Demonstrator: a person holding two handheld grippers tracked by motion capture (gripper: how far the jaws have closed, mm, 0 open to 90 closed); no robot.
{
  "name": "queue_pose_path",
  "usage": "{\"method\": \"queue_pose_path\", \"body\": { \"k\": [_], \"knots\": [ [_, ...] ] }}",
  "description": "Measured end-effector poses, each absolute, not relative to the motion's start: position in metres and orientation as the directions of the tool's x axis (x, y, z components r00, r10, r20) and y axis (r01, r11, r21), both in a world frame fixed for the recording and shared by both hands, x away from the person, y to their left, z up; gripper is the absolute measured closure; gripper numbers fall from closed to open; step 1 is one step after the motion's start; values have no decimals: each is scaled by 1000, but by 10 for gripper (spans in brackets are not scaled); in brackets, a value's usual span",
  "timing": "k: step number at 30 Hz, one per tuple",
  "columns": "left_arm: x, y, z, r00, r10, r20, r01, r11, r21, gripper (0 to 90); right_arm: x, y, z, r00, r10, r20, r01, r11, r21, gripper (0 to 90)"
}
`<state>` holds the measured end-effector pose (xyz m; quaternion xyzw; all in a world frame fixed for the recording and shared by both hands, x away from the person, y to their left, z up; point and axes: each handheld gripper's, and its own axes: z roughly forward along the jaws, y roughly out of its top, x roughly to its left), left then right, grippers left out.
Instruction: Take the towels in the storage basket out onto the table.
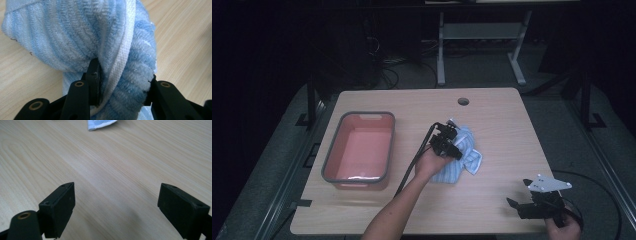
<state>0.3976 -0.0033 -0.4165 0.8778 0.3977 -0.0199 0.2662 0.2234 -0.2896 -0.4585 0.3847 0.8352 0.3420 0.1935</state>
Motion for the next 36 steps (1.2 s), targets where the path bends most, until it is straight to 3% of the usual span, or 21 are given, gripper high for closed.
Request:
{"method": "queue_pose_path", "body": {
  "k": [36],
  "knots": [
    [385,20,-394,693,657,-296,692,-491,530,443,227,-283,-460,-633,771,-67,513,482,710,138]
  ]
}}
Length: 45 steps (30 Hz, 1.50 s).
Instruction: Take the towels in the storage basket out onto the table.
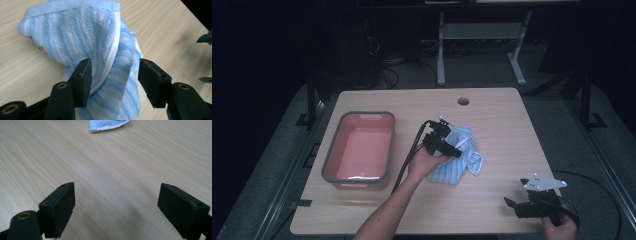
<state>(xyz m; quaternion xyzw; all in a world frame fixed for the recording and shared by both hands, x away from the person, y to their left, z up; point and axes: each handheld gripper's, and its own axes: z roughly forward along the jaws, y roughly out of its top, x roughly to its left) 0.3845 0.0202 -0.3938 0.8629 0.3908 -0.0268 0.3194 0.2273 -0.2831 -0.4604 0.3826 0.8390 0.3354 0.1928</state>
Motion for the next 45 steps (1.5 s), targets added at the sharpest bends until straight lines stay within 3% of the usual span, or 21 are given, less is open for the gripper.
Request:
{"method": "queue_pose_path", "body": {
  "k": [22,45],
  "knots": [
    [367,50,-376,707,631,-318,671,-458,583,417,229,-282,-461,-630,773,-76,514,488,705,138],
    [339,78,-385,716,596,-364,666,-424,613,385,230,-281,-463,-632,771,-86,515,500,696,139]
  ]
}}
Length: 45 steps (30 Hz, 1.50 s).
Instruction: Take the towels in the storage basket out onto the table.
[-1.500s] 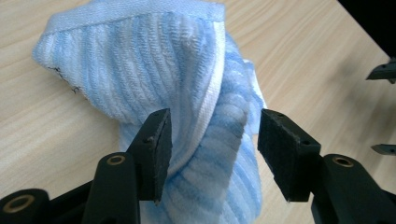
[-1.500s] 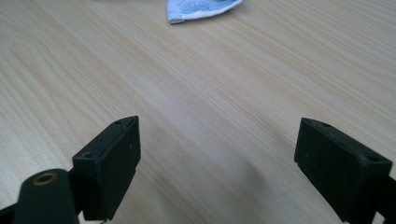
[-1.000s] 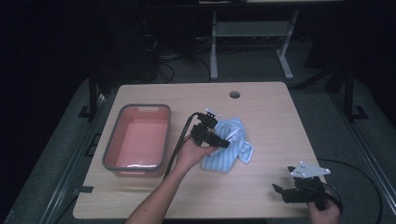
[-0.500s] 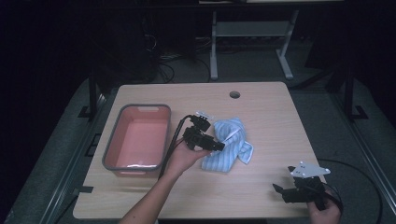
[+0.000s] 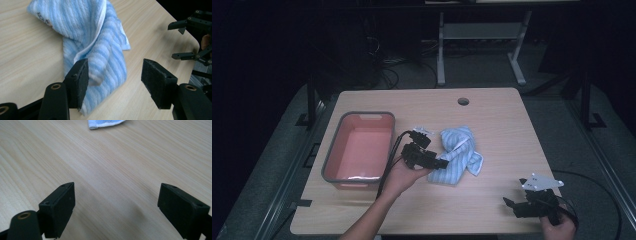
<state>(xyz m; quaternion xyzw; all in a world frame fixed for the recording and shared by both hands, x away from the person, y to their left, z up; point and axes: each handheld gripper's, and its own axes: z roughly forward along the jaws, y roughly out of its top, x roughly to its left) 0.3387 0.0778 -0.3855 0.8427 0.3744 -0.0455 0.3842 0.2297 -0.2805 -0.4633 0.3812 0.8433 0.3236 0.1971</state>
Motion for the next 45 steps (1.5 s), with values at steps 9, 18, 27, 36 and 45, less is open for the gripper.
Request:
{"method": "queue_pose_path", "body": {
  "k": [9,18,27,36,45],
  "knots": [
    [322,86,-388,720,582,-379,660,-405,633,368,230,-281,-463,-633,769,-89,514,504,694,138],
    [306,91,-394,733,576,-361,646,-426,633,350,229,-289,-464,-616,783,-85,532,493,688,139],
    [294,93,-398,743,568,-354,636,-435,638,337,229,-285,-464,-624,776,-92,524,503,687,138],
    [287,103,-407,735,577,-356,642,-425,638,333,228,-285,-464,-622,777,-95,526,505,685,139],
    [279,110,-415,732,585,-348,642,-423,639,329,228,-285,-464,-622,777,-99,523,507,685,139]
  ]
}}
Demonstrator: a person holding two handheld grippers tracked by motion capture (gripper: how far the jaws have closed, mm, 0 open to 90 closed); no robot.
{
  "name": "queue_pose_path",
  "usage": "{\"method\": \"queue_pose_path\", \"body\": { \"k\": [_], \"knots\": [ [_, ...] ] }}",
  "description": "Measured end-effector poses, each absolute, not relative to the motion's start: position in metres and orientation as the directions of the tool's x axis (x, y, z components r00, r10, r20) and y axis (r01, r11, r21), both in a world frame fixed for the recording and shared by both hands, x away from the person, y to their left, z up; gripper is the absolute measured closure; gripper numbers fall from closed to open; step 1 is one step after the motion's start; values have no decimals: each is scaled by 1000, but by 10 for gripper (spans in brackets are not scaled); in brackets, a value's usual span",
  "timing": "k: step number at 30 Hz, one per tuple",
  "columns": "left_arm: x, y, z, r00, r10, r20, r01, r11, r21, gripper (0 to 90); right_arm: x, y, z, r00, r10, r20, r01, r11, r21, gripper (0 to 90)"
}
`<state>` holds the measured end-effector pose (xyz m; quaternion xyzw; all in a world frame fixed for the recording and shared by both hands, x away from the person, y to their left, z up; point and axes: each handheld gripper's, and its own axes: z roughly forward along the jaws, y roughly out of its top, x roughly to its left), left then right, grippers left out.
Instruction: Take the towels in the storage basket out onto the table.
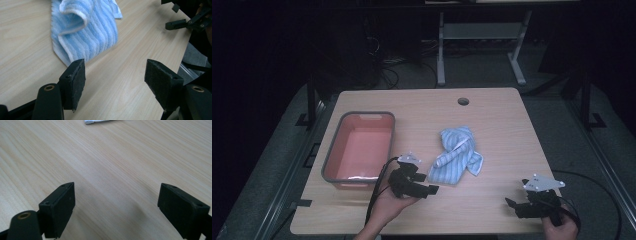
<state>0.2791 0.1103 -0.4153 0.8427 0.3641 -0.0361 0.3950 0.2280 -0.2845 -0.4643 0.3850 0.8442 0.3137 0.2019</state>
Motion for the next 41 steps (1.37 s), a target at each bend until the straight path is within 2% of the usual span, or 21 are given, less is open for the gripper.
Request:
{"method": "queue_pose_path", "body": {
  "k": [16,41],
  "knots": [
    [268,119,-427,726,584,-362,650,-411,640,325,228,-283,-464,-623,776,-102,523,510,683,139],
    [251,138,-439,714,636,-292,623,-388,679,293,218,-282,-462,-643,760,-96,504,515,693,139]
  ]
}}
